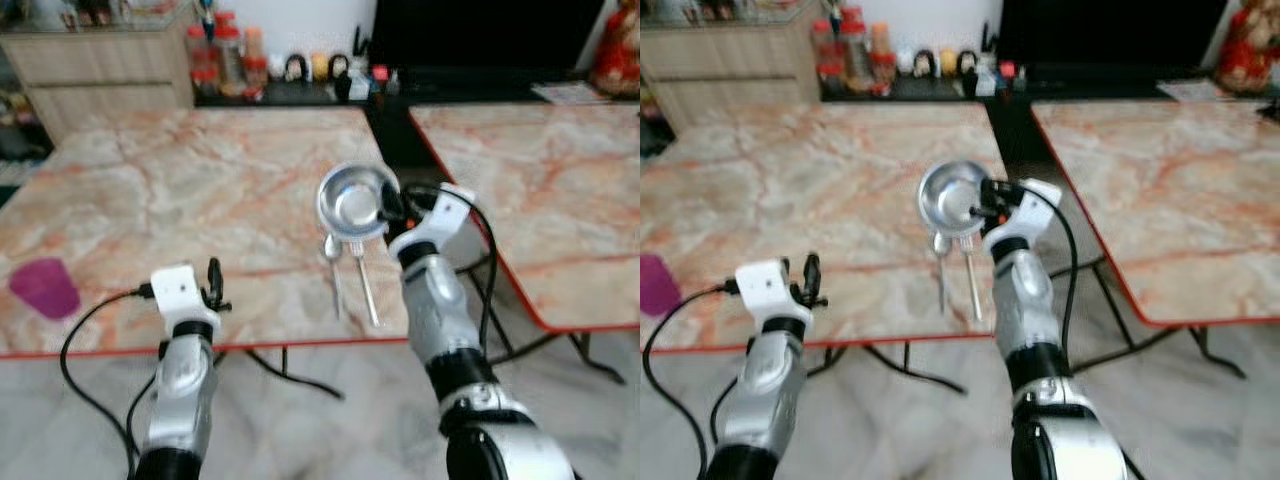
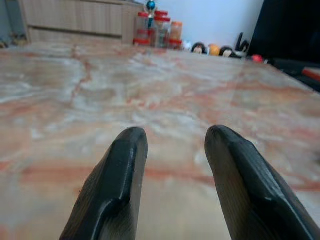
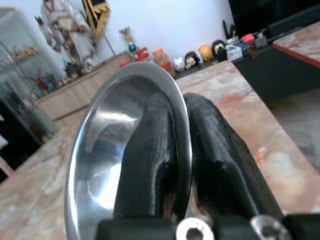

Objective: Setting the table

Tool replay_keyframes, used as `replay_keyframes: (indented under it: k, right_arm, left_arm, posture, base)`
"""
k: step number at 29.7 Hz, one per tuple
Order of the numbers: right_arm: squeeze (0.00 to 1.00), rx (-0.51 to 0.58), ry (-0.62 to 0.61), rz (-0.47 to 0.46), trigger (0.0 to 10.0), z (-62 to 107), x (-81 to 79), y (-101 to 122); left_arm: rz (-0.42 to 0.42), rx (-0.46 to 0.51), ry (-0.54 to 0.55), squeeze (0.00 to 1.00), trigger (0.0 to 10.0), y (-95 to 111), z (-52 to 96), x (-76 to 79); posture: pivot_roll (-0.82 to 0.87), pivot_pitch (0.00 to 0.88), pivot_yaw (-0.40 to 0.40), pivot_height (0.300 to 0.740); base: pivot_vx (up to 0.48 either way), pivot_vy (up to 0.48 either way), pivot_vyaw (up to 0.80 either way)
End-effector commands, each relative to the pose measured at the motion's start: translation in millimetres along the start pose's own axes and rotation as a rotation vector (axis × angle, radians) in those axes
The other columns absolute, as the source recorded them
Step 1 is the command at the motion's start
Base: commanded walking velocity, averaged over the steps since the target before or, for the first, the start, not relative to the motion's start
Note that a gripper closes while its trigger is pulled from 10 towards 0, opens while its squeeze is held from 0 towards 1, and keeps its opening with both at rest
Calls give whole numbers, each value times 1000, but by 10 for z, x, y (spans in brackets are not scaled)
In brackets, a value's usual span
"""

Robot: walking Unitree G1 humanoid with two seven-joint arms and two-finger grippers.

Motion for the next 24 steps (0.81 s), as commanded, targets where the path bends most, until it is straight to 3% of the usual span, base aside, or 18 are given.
replay_keyframes:
  k: [1, 12, 19, 24]
  right_arm:
    - [0, 38, 10, 17, 10000, -40, -18, 118]
    - [0, 47, 18, 14, 10000, -64, -69, 156]
    - [0, 50, 13, 15, 10000, -43, -64, 147]
    - [0, 47, 13, 15, 10000, -31, -71, 132]
  left_arm:
    - [-10, -2, -11, 0, 10000, 0, -1, 33]
    - [-36, -4, 44, 0, 10000, -14, 99, -153]
    - [-66, -30, 86, 0, 10000, -86, 269, -324]
    - [-96, -75, 146, 0, 10000, -219, 457, -537]
  posture:
    - [35, 1, -22, 732]
    - [51, 8, -16, 732]
    - [54, 14, -7, 732]
    - [63, 21, -9, 732]
  base:
    - [0, -416, 0]
    - [0, -420, 0]
    - [0, -421, 0]
    - [0, -422, 0]
Point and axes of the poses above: a point about 5 cm out from each wrist's last joint towards the gripper, its own z axis pointing back from the gripper into the wrist, its own y axis along the axis of the wrist's last joint, x = y × z, the point moved 4 cm from there along -z, pointing out of the wrist towards the gripper, and after that the axes turned 8 degrees about z, right-handed, at the moved point
